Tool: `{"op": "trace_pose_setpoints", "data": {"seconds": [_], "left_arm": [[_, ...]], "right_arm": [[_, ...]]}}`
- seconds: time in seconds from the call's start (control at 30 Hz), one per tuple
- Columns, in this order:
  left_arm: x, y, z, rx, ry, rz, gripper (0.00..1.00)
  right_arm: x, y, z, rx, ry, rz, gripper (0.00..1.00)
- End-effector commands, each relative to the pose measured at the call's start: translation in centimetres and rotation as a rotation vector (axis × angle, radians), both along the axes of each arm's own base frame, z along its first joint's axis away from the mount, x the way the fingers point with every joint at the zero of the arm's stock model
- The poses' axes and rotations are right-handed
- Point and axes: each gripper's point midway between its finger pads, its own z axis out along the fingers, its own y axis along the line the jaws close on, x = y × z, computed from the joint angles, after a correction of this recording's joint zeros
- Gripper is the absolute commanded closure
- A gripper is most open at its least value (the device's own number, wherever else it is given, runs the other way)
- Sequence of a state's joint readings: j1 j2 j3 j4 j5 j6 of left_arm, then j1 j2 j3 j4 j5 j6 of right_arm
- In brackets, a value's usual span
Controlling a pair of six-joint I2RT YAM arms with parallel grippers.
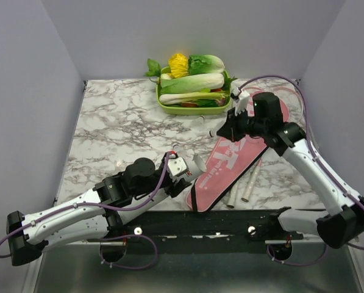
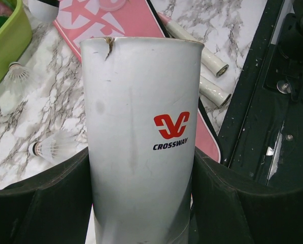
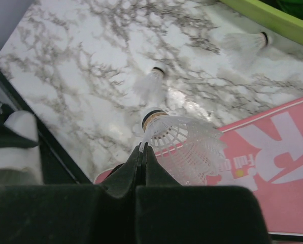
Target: Pack up the badminton gear
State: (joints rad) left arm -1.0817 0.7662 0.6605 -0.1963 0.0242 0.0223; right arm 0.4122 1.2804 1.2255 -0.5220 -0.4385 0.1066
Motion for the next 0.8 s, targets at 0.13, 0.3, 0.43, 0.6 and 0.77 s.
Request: {"op": "trace_pose_setpoints", "data": {"seconds": [0.13,0.3,0.43,0.6,0.77], "left_arm": [[-2.4,-0.5,-2.2,0.060,0.129,-0.087,1.00],[-2.5,-0.5,-2.4,0.067,0.132,-0.093,1.00],[-2.7,-0.6,-2.1,0.051,0.124,-0.105,1.00],[-3.2,-0.7,-1.2,0.013,0.112,-0.136,1.00],[-3.6,-0.8,-0.8,-0.003,0.110,-0.157,1.00]], "right_arm": [[-11.4,0.3,5.5,0.031,-0.026,0.111,0.99],[-15.8,-0.9,8.3,0.094,-0.040,0.196,0.99],[-17.7,-0.9,8.7,0.126,-0.015,0.256,0.99],[-18.4,-0.1,8.3,0.166,0.020,0.300,0.99],[-18.4,1.2,7.7,0.190,0.049,0.326,0.99]]}}
